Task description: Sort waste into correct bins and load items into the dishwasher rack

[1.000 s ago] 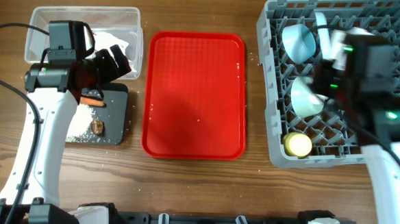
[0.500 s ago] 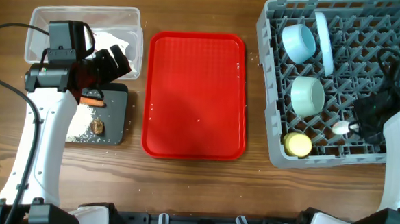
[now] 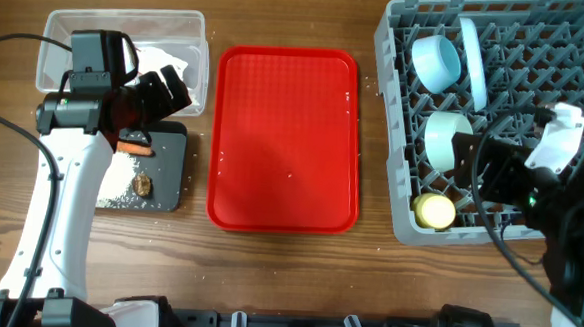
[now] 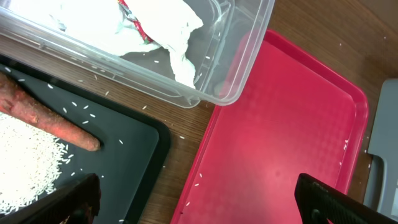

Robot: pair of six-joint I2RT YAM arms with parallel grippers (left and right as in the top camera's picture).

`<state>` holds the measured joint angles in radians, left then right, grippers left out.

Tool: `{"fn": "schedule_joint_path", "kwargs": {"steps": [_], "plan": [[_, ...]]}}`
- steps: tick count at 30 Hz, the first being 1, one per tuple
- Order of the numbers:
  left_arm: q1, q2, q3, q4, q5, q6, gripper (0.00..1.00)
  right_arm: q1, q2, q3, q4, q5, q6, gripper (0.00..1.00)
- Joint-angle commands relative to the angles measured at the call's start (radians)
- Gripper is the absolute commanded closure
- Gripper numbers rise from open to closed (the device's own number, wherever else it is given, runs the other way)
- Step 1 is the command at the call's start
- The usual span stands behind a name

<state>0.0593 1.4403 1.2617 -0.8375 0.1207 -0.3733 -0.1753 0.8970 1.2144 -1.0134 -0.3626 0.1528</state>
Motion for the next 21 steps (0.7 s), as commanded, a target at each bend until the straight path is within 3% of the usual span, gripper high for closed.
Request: {"fn": "schedule_joint_path", "kwargs": {"steps": [1, 4, 8, 13, 15, 21], "plan": [[0.004, 0.002, 0.008, 0.002, -0.006, -0.009, 0.00, 0.004, -0.037, 0.005, -0.046, 0.010, -0.033, 0.00], [0.004, 0.002, 0.008, 0.002, -0.006, -0.009, 0.00, 0.004, -0.033, 0.004, -0.042, 0.040, -0.049, 0.00], [0.004, 0.002, 0.008, 0.002, -0.006, -0.009, 0.00, 0.042, -0.042, -0.082, 0.207, 0.095, -0.048, 0.00], [0.004, 0.002, 0.008, 0.002, -0.006, -0.009, 0.00, 0.077, -0.367, -0.673, 0.776, 0.191, -0.047, 0.00], [0.004, 0.002, 0.008, 0.002, -0.006, -0.009, 0.00, 0.114, -0.523, -0.882, 0.866, 0.267, -0.029, 0.00], [0.004, 0.002, 0.008, 0.002, -0.006, -0.009, 0.00, 0.186, -0.778, -1.205, 1.047, 0.362, 0.057, 0.00]]}}
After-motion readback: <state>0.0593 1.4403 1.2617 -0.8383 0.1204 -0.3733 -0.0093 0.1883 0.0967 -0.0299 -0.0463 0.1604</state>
